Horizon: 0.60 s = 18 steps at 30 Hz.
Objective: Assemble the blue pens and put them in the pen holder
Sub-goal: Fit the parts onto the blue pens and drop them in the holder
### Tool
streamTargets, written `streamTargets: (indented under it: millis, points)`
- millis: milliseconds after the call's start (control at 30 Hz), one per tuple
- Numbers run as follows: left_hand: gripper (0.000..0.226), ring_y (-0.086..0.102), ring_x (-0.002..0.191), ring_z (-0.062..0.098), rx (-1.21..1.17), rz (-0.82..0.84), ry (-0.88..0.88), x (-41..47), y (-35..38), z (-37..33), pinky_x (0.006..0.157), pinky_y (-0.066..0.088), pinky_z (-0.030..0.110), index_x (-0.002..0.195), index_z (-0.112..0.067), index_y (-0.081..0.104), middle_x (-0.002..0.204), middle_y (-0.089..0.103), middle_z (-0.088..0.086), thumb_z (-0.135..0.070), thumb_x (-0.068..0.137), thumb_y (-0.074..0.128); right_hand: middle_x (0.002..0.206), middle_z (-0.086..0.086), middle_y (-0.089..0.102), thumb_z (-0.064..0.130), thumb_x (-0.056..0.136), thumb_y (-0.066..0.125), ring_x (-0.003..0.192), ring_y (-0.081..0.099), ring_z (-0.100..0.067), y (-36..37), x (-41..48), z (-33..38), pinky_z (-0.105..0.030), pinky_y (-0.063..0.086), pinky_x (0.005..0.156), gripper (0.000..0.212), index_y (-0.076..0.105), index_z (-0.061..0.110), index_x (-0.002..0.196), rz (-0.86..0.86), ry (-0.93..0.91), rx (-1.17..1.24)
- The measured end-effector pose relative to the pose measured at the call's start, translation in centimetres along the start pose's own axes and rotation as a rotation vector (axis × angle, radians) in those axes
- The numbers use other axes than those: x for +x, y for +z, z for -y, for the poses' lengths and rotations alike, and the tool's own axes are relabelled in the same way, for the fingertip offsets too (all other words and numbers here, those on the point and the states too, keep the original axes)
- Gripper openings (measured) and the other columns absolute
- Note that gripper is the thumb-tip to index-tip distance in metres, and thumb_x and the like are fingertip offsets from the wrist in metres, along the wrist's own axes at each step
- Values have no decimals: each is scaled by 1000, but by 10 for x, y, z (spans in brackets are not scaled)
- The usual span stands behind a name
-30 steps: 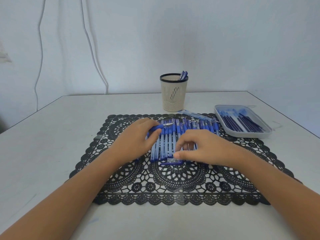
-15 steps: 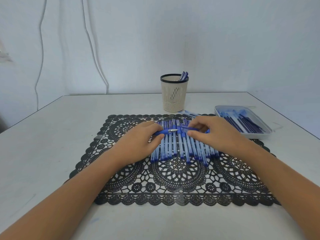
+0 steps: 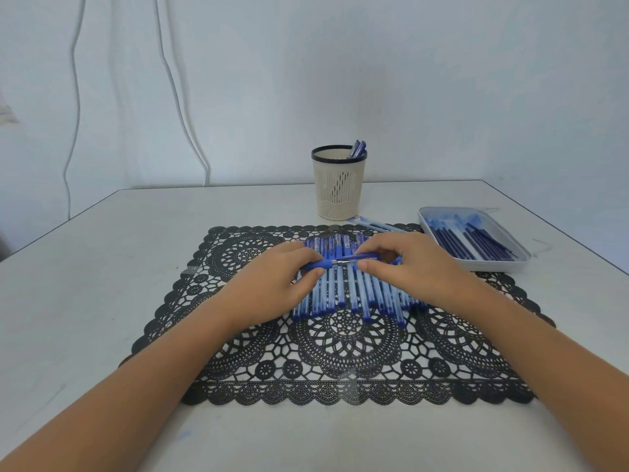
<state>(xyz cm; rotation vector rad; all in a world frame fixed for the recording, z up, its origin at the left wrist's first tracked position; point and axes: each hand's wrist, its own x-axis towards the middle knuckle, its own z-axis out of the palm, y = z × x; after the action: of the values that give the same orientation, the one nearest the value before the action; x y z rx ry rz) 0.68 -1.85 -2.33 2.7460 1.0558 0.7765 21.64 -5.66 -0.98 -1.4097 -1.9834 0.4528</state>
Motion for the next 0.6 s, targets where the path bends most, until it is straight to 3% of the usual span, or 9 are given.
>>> streamTargets:
  millis: [167, 267, 367, 467, 600]
  points:
    - [20, 46, 75, -6, -19, 37, 40, 1, 1, -5, 69, 32, 7, 106, -15, 63, 77, 45, -21, -25, 93, 50, 81, 8, 65, 26, 87, 61, 74, 54, -6, 8, -2, 5, -13, 39, 67, 8, 67, 27, 92, 24, -28, 22]
    - [20, 47, 69, -2, -49, 51, 14, 1, 0, -8, 65, 33, 8, 103, -13, 64, 73, 47, -18, -24, 93, 51, 80, 13, 65, 25, 86, 62, 75, 55, 0, 9, -2, 7, -6, 39, 68, 7, 68, 28, 89, -1, -39, 35]
    - [16, 48, 59, 11, -142, 88, -59, 2, -3, -10, 56, 36, 17, 95, -13, 65, 67, 54, -7, -22, 93, 52, 80, 14, 64, 23, 86, 63, 78, 55, -1, 10, -2, 7, -6, 38, 68, 8, 69, 26, 89, -28, -69, 37]
    - [16, 42, 52, 13, -263, 159, -147, 3, -4, -9, 52, 34, 23, 89, -16, 64, 62, 52, 2, -24, 93, 52, 82, 16, 64, 21, 85, 65, 83, 55, 2, 13, -1, 5, -3, 36, 70, 8, 70, 25, 90, -51, -101, 27]
    - [23, 47, 58, 21, -313, 208, -196, 4, -6, -8, 57, 40, 31, 95, -10, 66, 74, 59, 21, -27, 93, 52, 80, 20, 63, 20, 84, 65, 83, 55, 4, 15, 1, 3, -3, 36, 71, 10, 70, 24, 91, -62, -139, 25]
